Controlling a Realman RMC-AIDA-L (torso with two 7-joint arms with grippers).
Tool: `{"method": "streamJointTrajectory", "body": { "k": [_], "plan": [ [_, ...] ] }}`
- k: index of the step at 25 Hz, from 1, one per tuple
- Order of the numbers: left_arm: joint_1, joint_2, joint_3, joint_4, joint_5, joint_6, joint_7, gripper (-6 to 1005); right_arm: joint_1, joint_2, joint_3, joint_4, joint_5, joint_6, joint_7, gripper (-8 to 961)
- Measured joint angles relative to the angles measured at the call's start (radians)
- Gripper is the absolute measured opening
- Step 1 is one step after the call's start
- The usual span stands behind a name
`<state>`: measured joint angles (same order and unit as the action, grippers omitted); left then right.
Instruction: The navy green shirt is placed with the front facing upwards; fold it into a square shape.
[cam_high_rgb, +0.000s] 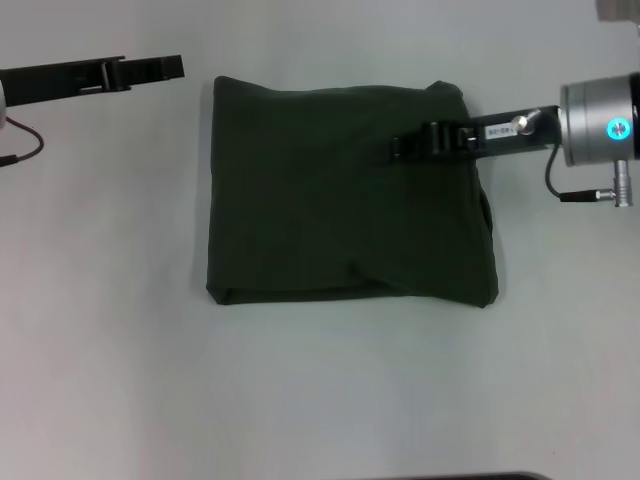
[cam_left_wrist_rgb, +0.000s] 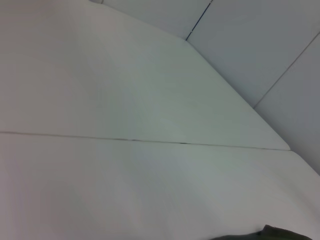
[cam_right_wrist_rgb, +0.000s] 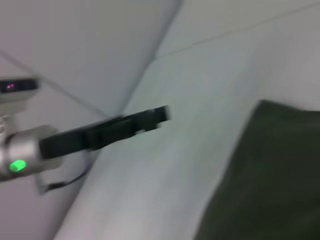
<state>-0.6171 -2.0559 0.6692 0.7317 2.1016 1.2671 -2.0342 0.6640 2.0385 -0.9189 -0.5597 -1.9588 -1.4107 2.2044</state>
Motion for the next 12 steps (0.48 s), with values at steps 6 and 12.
{"method": "streamJointTrajectory", "body": {
  "k": [6,12],
  "plan": [
    [0.002,-0.005,0.002,-0.004,0.006,-0.009,0.008,609,-0.008,-0.006,-0.002,0.054,0.0,0.112,0.012,17],
    [0.003,-0.012,0.001,-0.006,0.004,-0.026,0.024,609,0.029,-0.005,-0.034,0.12,-0.015,0.227,0.02,0]
  ]
}}
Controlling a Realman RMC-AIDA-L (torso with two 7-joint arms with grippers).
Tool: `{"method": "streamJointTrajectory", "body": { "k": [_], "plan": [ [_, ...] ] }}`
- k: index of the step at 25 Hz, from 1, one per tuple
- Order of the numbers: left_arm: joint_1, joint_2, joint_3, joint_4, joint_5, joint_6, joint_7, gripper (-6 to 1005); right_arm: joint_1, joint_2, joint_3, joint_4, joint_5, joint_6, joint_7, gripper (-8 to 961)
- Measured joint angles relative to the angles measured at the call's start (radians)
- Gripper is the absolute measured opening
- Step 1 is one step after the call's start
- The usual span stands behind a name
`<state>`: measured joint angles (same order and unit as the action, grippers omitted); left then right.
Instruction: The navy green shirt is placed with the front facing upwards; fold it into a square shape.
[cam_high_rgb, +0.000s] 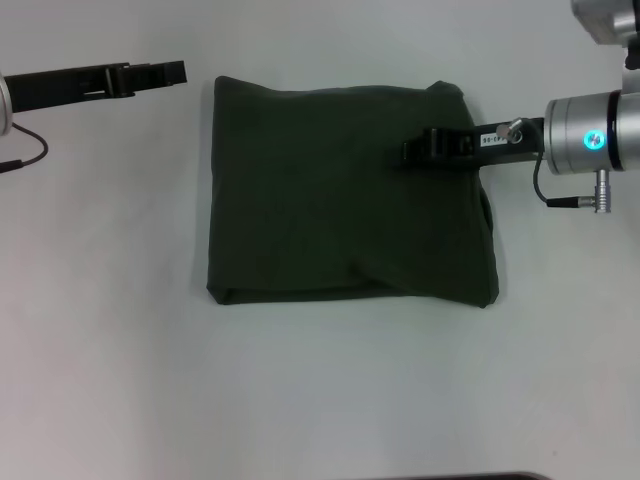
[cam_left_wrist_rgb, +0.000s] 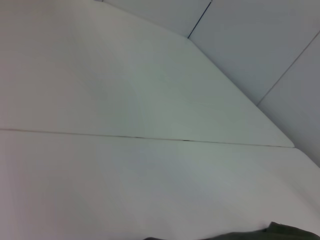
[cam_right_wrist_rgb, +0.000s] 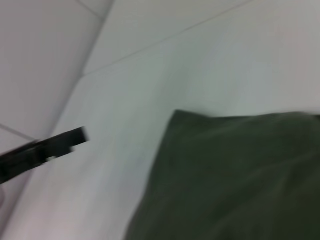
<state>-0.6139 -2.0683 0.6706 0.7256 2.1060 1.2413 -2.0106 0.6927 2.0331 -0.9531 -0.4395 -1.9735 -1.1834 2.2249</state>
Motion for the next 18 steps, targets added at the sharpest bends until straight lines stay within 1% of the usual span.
{"method": "streamJointTrajectory", "body": {
  "k": [5,10,14,18],
  "plan": [
    [0.005,-0.001,0.0,-0.002,0.0,-0.01,0.009,608,0.002,0.0,0.0,-0.003,-0.032,0.089,0.027,-1],
    [0.006,-0.001,-0.001,-0.002,0.0,-0.013,0.012,608,-0.001,-0.017,0.009,-0.014,-0.034,0.13,0.03,-1],
    [0.006,-0.001,-0.001,0.0,0.0,-0.014,0.012,608,-0.006,-0.025,0.028,-0.032,-0.035,0.145,0.03,0],
    [0.005,-0.001,0.001,0.0,0.0,-0.016,0.013,608,-0.008,-0.036,0.04,-0.041,-0.035,0.189,0.03,0]
  ]
}}
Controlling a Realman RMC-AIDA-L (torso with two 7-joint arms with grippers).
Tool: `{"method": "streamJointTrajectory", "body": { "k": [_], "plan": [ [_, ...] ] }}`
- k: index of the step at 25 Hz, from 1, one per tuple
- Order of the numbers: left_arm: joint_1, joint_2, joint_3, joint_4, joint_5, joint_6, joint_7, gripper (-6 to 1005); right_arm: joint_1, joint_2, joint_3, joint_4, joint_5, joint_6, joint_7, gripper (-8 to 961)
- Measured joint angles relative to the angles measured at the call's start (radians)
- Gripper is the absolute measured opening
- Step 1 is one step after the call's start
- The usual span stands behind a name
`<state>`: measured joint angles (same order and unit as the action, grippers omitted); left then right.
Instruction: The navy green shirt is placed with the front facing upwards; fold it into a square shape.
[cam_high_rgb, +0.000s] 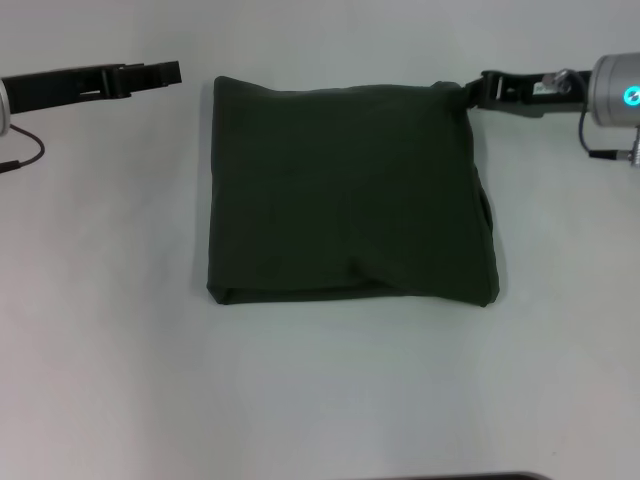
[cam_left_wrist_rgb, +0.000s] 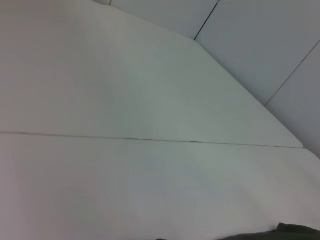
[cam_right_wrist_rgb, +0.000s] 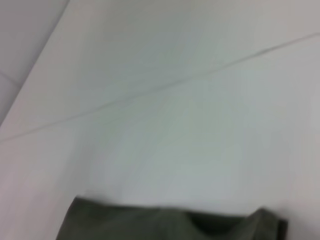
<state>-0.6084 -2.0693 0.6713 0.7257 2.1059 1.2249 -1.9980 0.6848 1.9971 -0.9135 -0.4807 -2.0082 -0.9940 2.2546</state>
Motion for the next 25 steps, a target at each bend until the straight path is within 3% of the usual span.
{"method": "streamJointTrajectory", "body": {
  "k": [3,7,12,19,25],
  "plan": [
    [-0.003,0.0,0.002,0.0,0.001,-0.004,0.0,608,-0.006,0.002,0.021,-0.036,0.007,-0.023,-0.002,0],
    [-0.003,0.0,0.001,0.002,0.001,-0.004,-0.004,609,0.006,0.012,0.034,-0.057,0.016,-0.154,-0.007,0],
    [-0.004,0.0,-0.001,0.002,-0.003,-0.004,-0.002,609,0.038,0.047,0.022,-0.038,0.015,-0.22,-0.007,-1],
    [-0.007,0.0,0.0,0.003,-0.004,-0.004,0.0,609,0.071,0.066,-0.054,0.049,0.01,-0.099,-0.005,-1],
    [-0.007,0.0,-0.001,-0.001,-0.004,-0.011,0.008,608,0.064,0.056,-0.079,0.059,0.009,0.022,-0.005,-1]
  ]
}}
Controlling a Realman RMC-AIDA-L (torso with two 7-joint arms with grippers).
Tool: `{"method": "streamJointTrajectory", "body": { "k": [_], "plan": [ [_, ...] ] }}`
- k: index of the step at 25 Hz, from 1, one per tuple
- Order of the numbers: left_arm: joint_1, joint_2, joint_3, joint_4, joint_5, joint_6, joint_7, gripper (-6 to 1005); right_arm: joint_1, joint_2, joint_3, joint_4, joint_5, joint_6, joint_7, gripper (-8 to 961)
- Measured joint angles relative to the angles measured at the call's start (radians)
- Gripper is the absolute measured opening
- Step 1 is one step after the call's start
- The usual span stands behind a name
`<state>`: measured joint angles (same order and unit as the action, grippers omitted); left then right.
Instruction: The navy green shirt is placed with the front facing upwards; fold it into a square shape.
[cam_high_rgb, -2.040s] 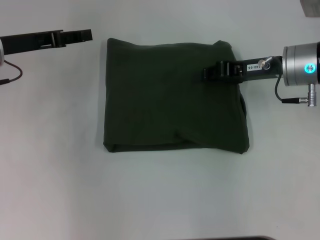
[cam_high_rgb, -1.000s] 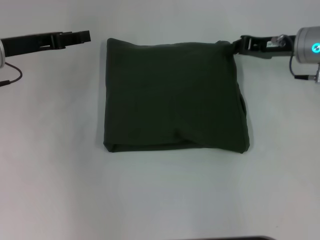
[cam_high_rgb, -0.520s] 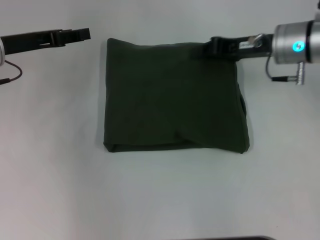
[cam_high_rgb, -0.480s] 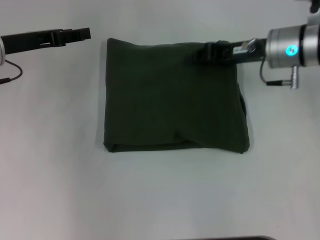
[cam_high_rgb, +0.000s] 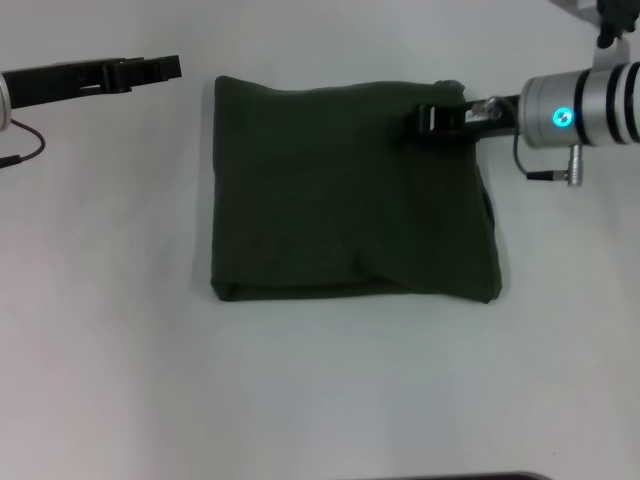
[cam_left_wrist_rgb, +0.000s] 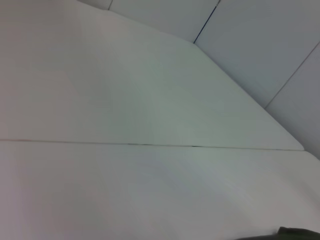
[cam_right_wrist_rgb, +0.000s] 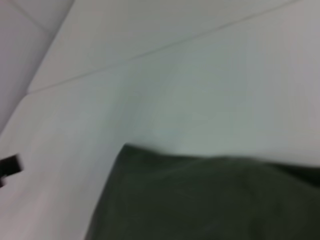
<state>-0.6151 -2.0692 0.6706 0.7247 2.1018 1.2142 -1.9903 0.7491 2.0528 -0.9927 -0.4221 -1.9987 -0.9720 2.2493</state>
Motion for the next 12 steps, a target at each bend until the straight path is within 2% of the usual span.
{"method": "streamJointTrajectory", "body": {
  "k": [7,12],
  "plan": [
    [0.0,0.0,0.001,-0.002,0.001,-0.01,0.0,608,-0.002,-0.032,0.013,-0.013,0.003,0.075,0.0,-1],
    [0.0,0.0,-0.002,-0.002,0.001,-0.014,-0.003,609,-0.002,-0.037,0.033,-0.054,0.004,0.039,0.002,0]
  ]
}}
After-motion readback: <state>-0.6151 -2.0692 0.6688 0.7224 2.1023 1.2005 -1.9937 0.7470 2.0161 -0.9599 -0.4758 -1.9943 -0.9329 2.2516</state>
